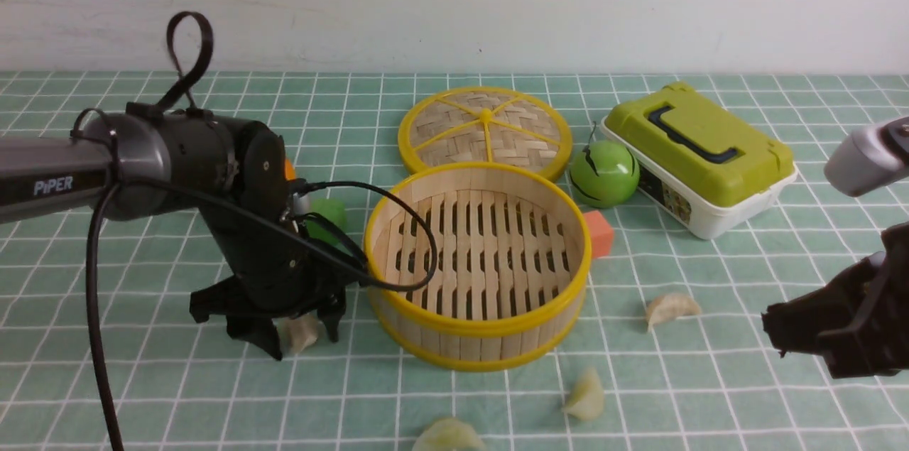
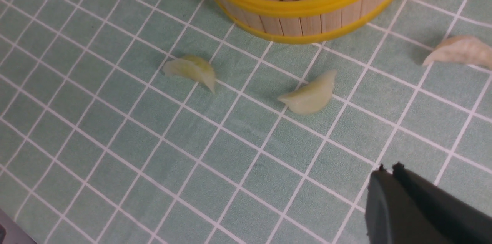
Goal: Put the dumplings into the steamer on the table with the blue tablecloth.
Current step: 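Reach for and grasp a dumpling on the table with the left gripper, then place the dumpling into the bamboo steamer basket with the left gripper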
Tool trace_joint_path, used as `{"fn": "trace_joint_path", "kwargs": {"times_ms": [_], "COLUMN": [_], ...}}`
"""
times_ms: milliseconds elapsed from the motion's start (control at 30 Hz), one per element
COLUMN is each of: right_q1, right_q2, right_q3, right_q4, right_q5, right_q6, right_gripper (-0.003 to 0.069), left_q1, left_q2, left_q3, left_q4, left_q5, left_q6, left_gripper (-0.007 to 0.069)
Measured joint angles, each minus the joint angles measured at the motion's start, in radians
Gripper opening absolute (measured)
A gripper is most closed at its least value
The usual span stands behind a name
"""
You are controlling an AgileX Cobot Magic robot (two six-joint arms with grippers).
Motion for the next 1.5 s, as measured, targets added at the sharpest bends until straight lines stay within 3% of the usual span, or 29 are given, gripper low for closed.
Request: {"fn": "trace_joint_path", "kwargs": {"times_ms": [100, 133, 400, 600, 800, 1167, 1267, 1400, 1500], "right_q1": [0.000, 0.000, 0.000, 0.000, 0.000, 0.000, 0.000, 0.000, 0.000], "right_q2": [0.000, 0.000, 0.000, 0.000, 0.000, 0.000, 0.000, 0.000, 0.000], "right_q3": [0.000, 0.000, -0.001, -0.001, -0.001, -0.001, -0.001, -0.001, -0.001], "right_q4": [-0.016, -0.017, -0.021, -0.021, -0.014, -0.013, -0.013, -0.013, -0.013], "right_q5": [-0.007, -0.008, -0.016, -0.023, -0.019, 0.017, 0.020, 0.020, 0.020], "right_q6": [0.000, 0.000, 0.000, 0.000, 0.000, 0.000, 0.000, 0.000, 0.000], "right_gripper": [0.0003, 0.0004, 0.0009, 0.0013, 0.0020, 0.0030, 0.0030, 0.0032, 0.0035], "left_q1": [0.001, 0.001, -0.019, -0.122, -0.256, -0.279, -0.279, -0.279, -0.279], "left_q2": [-0.001, -0.002, -0.097, -0.136, 0.024, 0.324, 0.337, 0.329, 0.297], "left_q3": [-0.001, -0.003, -0.134, -0.364, -0.570, -0.695, -0.695, -0.707, -0.756], "left_q4": [0.006, 0.007, 0.001, 0.001, -0.012, 0.014, 0.020, 0.021, 0.023], "left_q5": [0.000, 0.000, 0.095, 0.167, 0.101, 0.042, 0.028, 0.042, 0.135], "left_q6": [-0.003, -0.003, 0.089, 0.155, 0.169, 0.169, 0.169, 0.169, 0.176], "left_gripper": [0.0259, 0.0244, 0.0242, 0.0242, 0.0242, 0.0240, 0.0276, 0.0432, 0.0572]}}
